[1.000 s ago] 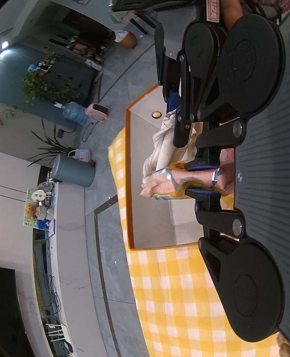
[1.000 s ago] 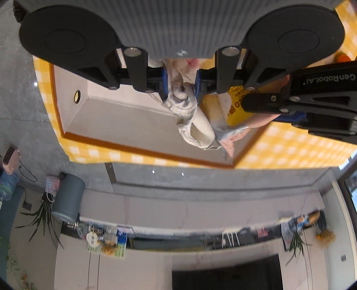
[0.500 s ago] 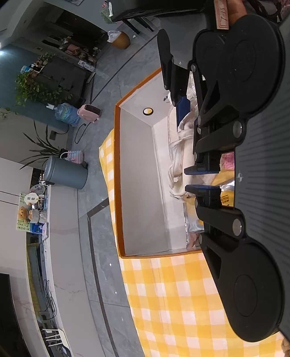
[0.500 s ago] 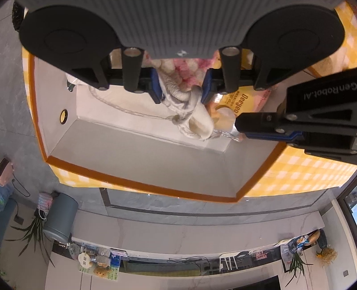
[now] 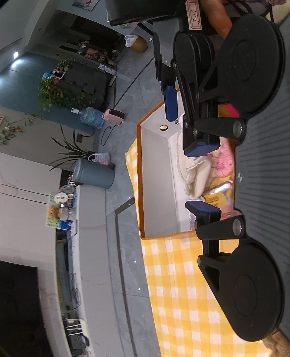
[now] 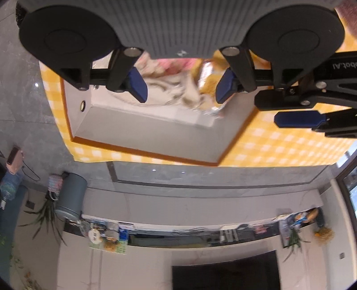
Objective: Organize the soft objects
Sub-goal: 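Move both tools back from the orange box to the plush toy and sponge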
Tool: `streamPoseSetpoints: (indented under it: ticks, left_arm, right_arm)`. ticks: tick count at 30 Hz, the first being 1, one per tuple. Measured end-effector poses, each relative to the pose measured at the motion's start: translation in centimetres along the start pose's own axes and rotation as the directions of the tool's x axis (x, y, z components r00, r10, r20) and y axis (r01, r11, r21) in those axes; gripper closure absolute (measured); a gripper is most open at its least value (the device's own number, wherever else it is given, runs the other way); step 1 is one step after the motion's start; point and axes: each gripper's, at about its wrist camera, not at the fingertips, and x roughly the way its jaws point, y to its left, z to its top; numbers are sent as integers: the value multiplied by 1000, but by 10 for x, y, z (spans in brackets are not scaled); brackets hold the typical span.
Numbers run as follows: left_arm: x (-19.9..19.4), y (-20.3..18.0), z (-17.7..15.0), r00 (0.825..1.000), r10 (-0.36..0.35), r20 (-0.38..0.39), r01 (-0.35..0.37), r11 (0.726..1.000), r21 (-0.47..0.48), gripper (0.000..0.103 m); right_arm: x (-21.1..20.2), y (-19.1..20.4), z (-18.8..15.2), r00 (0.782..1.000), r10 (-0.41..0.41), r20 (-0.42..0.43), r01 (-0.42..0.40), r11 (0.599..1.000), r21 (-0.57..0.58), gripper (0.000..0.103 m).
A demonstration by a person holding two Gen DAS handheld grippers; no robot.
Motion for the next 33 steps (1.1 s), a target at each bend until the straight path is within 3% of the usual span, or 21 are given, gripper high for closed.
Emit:
streamPoseSetpoints:
  ticks: [8,17,24,28,33]
  left_arm:
    - [-50,-8,-28,999,44,-4,-44,999,-19,50]
    - [-91,9,-79,994,109,-31,-111,991,-79,47]
    - [-110,38,-121,985,159,-61,-166,978,-123,46]
    - [-122,57,-139,978,196,-76,-206,966,-157,46]
    - [-134,81,-150,975,206,-85,-220,954,-204,46]
  right_arm:
    - [-50,39,-37,999,22,37,-19,998,-60,33]
    - [-79,82,-90,995,78,63,-78,997,-5,28]
    - [-79,112,-123,991,101,90,-105,994,42,28]
    - [-66,126,-134,992,118,39,-120,990,74,28]
    - [-49,150,-146,993,120,-12,-120,992,31,28]
